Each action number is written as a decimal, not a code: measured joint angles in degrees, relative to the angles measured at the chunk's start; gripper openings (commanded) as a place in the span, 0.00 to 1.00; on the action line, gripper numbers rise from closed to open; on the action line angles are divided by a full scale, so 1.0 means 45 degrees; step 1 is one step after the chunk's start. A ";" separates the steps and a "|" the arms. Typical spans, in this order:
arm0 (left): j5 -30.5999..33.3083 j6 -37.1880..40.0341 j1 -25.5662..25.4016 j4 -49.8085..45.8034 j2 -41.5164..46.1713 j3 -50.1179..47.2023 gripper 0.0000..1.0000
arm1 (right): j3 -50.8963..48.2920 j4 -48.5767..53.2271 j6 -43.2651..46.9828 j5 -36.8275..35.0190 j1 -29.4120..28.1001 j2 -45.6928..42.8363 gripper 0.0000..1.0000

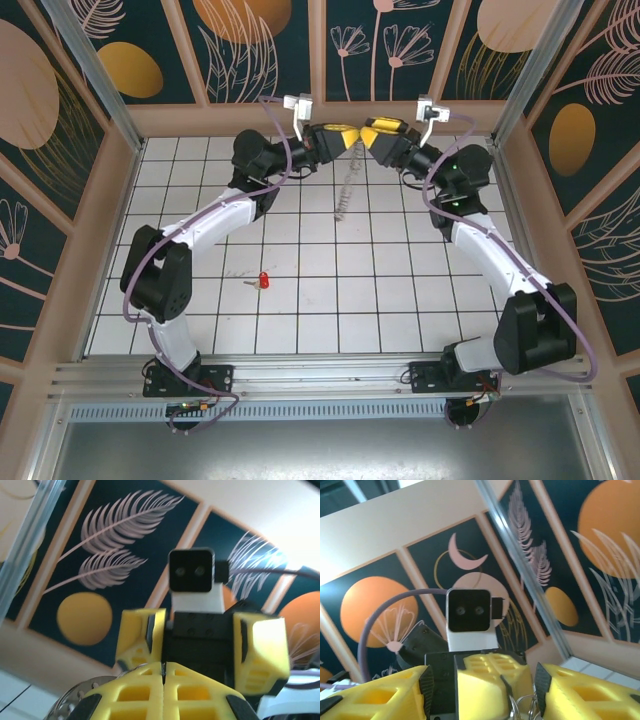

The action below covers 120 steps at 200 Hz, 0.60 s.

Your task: Put the keys on the keyring

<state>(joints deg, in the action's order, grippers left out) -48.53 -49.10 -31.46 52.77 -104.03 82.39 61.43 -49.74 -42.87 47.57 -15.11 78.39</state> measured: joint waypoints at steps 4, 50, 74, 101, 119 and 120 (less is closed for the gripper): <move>-0.0005 0.0403 0.0000 -0.0529 0.0063 0.0092 0.00 | 0.0000 0.0243 0.0063 -0.0034 0.0078 -0.0087 0.59; 0.0248 0.5362 -0.0044 -0.6280 0.0685 0.1807 0.00 | -0.0039 0.2453 0.0952 -0.0335 0.0238 -0.1205 0.60; 0.0267 0.7203 -0.0044 -0.8218 0.0821 0.2453 0.00 | -0.0321 0.3206 0.1579 -0.0359 0.0369 -0.1749 0.60; 0.0136 0.8650 -0.0044 -0.9865 0.0826 0.2977 0.00 | -0.0903 0.3497 0.1889 -0.0194 0.1005 -0.2040 0.57; -0.0117 0.9292 -0.0044 -1.0632 0.0826 0.3215 0.00 | -0.1282 0.3492 0.1885 0.0175 0.1481 -0.2045 0.54; -0.0131 0.9321 -0.0044 -1.0661 0.0826 0.3225 0.00 | -0.1311 0.3487 0.1885 0.0223 0.1511 -0.2045 0.54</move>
<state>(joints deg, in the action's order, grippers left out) -49.12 -7.16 -31.66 4.80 -100.31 96.90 55.53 -34.04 -34.39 48.58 -8.32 69.19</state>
